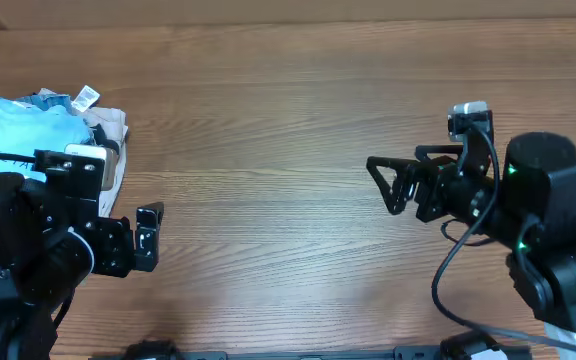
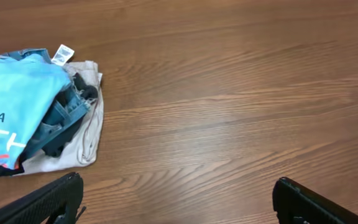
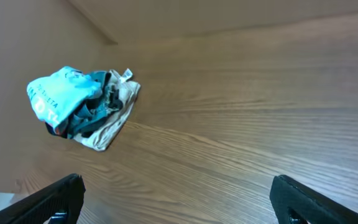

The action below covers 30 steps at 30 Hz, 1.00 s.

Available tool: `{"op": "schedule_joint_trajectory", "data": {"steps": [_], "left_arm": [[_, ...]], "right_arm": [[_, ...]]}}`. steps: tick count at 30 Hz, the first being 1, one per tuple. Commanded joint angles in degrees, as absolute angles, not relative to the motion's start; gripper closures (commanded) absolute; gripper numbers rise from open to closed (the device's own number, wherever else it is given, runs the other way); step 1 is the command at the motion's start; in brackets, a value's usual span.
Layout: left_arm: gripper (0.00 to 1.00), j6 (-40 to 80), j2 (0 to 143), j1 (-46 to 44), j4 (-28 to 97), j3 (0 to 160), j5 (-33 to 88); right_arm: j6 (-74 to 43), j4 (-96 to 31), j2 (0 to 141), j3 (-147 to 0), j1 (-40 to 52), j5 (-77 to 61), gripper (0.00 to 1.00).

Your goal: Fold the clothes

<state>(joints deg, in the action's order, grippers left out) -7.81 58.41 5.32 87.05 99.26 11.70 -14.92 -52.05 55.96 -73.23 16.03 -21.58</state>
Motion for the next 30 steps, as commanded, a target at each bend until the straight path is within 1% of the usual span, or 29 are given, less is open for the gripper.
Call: {"op": "schedule_joint_trajectory", "data": {"steps": [1,4,6,12,17,19,23,27,30], "left_arm": [[0.0,-7.03,58.24,4.99,86.78,99.59,11.16],[0.0,-7.03,58.24,4.99,86.78,99.59,11.14],[0.0,-7.03,58.24,4.99,86.78,99.59,11.14],[0.0,-7.03,58.24,4.99,86.78,99.59,11.16],[0.0,-7.03,58.24,4.99,86.78,99.59,11.14],[0.0,-7.03,58.24,4.99,86.78,99.59,11.16],[0.0,-7.03,58.26,4.99,86.78,99.59,11.14],[0.0,-7.03,58.28,4.99,86.78,99.59,11.14],[0.0,-7.03,58.28,4.99,86.78,99.59,11.16]], "right_arm": [[-14.48,-54.02,55.51,-73.25,17.3,-20.91,0.0],[-14.52,-53.34,49.21,-71.37,16.47,-12.12,0.0],[-14.55,-51.22,43.18,-67.51,14.7,-8.71,0.0],[-14.55,-45.76,23.22,-47.7,7.6,-6.87,0.0],[-14.57,-45.04,10.83,-29.78,6.87,-6.87,0.0],[-14.7,-44.86,7.99,-24.8,6.7,-6.92,0.0],[-15.0,-39.86,0.58,-15.9,5.37,-7.77,0.0],[-14.98,-38.44,0.16,-12.51,5.06,-7.73,0.0],[-14.98,-40.53,0.19,-12.27,5.06,-7.73,0.0]]}}
